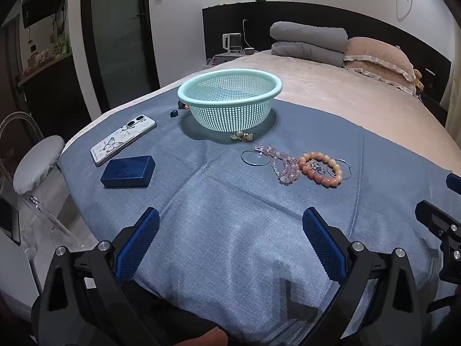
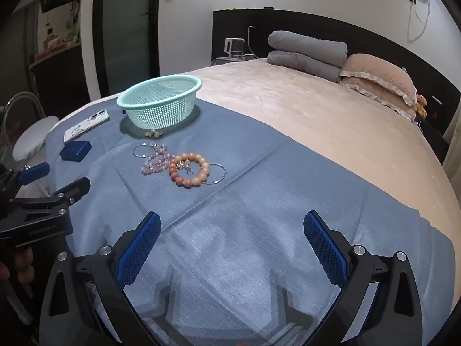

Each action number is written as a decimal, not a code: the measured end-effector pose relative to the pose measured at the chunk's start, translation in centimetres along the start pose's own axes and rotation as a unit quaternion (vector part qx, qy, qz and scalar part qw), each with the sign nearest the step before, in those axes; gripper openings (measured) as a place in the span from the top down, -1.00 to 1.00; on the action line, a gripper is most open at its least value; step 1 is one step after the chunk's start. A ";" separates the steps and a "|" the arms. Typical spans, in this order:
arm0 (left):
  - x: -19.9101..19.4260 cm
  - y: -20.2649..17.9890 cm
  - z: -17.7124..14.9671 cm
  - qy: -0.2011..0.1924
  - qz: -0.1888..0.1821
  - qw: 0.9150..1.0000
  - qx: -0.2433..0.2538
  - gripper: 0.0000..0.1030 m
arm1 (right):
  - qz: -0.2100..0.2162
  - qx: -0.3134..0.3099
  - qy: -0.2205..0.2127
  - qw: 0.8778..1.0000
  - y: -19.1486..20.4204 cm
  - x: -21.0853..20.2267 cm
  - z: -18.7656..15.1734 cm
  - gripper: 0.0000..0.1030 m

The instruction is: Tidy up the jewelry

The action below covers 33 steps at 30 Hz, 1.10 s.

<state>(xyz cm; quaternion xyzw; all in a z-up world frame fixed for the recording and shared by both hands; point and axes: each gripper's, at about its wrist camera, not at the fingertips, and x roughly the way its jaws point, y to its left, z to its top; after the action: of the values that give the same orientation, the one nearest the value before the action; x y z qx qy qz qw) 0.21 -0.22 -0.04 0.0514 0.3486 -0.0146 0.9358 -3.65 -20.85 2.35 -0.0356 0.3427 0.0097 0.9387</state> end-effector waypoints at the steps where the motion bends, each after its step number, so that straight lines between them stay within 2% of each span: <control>1: 0.1 -0.1 0.1 0.001 0.000 1.000 0.001 -0.89 | 0.000 0.001 -0.001 1.000 0.0 0.0 0.0 -0.85; 3: -0.2 -0.1 -0.1 -0.014 -0.001 1.000 -0.005 -0.89 | -0.001 0.001 -0.001 1.000 -0.1 0.0 0.0 -0.85; 14: -0.1 -0.2 -0.1 -0.003 -0.011 1.000 -0.007 -0.89 | -0.001 0.002 -0.002 1.000 0.3 -0.1 0.1 -0.85; 33: -0.1 0.0 -0.2 -0.008 -0.005 1.000 -0.003 -0.89 | 0.002 0.003 -0.004 1.000 -0.3 -0.4 0.3 -0.85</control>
<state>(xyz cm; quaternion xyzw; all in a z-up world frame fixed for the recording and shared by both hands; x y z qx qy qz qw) 0.02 -0.19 -0.10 0.0463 0.3412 -0.0184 0.9387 -3.78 -21.12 2.86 -0.0322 0.3390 0.0109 0.9402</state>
